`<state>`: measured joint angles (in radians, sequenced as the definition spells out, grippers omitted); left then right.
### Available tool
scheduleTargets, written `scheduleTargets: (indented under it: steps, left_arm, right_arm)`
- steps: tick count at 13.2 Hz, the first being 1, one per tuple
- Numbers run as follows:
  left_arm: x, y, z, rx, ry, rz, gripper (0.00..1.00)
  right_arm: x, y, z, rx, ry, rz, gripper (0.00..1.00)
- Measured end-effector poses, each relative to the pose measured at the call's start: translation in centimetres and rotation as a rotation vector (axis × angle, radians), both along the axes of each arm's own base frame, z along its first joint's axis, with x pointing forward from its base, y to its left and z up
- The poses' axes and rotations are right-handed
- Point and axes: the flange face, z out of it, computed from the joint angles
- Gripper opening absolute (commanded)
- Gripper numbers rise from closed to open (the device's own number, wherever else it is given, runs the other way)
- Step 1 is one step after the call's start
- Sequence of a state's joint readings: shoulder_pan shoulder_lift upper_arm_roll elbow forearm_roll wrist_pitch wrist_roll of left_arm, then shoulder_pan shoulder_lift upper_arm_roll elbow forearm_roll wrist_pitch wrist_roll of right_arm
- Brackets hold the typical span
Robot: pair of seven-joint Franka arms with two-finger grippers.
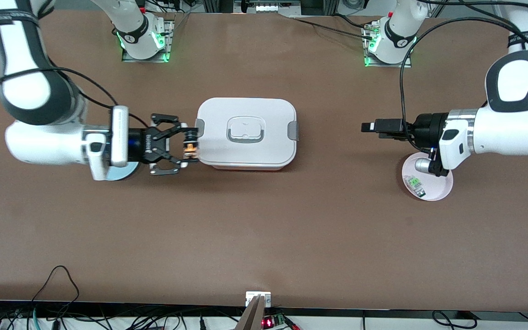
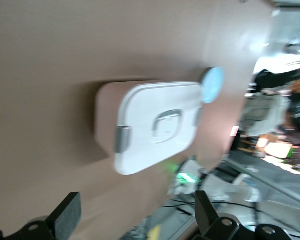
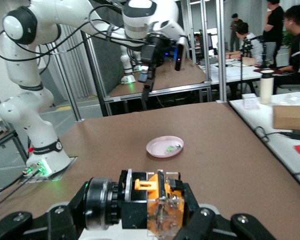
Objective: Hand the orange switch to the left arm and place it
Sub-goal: 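Carry the switch above the box while the left gripper reaches toward it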
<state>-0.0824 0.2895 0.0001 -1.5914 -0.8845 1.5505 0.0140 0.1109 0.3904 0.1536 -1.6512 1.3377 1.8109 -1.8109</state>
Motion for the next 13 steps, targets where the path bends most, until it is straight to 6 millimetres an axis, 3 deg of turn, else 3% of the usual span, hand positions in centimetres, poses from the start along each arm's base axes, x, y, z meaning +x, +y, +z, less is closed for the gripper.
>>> scheduleTargets:
  steps: [4,7,9,13]
  left_arm:
    - [-0.7,-4.3,0.8,-0.181,-0.031,-0.07,1.0]
    - [1.1,-5.8,-0.8,-0.373,-0.081,0.007,1.0]
    - [2.2,-7.2,-1.9,-0.397,-0.12,0.083,1.0]
    - [2.2,-12.5,-4.1,-0.414,-0.158,0.151,1.0]
  right_arm:
    - [-1.3,7.0,-2.8,0.08,0.021,-0.022,0.39]
    - [-2.4,10.9,-3.6,0.098,0.037,-0.09,0.37]
    - [-3.3,12.9,-3.7,0.092,0.039,-0.108,0.36]
    - [-4.3,15.0,-3.6,0.096,0.047,-0.131,0.36]
